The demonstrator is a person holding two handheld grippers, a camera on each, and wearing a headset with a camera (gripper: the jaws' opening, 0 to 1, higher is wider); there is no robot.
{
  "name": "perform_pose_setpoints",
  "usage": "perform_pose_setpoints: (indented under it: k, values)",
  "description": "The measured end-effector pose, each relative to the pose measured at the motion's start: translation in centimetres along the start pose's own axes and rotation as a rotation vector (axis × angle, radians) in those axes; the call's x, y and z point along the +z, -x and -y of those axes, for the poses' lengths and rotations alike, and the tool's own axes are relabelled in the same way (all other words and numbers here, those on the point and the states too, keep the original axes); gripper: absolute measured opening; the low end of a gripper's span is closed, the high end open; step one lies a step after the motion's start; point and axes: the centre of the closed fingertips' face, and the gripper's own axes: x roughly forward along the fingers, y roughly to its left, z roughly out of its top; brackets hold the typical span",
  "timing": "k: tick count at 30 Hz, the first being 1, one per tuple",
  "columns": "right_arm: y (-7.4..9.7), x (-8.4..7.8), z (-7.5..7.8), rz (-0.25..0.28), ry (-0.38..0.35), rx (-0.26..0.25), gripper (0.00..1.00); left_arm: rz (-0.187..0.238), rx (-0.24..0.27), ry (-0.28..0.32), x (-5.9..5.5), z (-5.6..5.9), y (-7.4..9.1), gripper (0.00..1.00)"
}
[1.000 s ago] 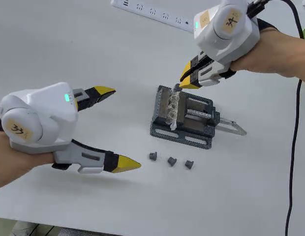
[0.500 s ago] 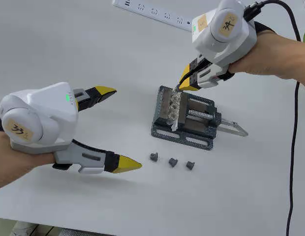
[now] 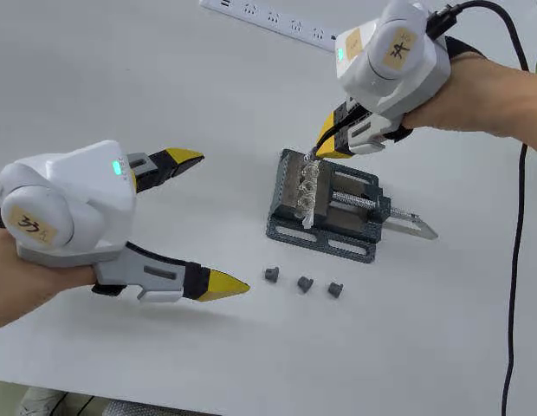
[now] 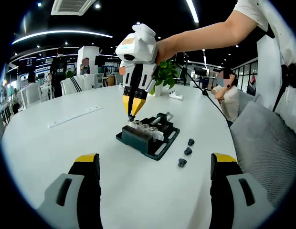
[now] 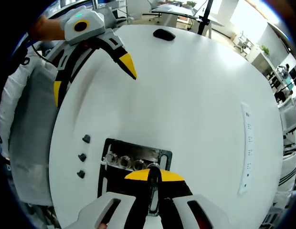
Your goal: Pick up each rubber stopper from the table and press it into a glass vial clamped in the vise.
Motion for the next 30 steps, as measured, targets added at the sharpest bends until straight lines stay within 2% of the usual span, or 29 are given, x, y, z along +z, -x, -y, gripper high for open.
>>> perform_pose_setpoints:
  k: [8,26,30]
  values:
    - [-0.02,-0.06,-0.27,-0.024,0.058,0.006,0.02,0.002,0.003,0.001,-0.27,-0.19,0.01,0.96]
    - [-0.21,-0.18,-0.35,-0.059,0.074,0.021,0.01,0.013,0.008,0.006,0.27,-0.39,0.08,0.95]
    - [-0.27,-0.14,-0.3,-0.06,0.057,0.025,0.01,0.016,0.01,0.008,0.29,-0.51,0.07,0.95]
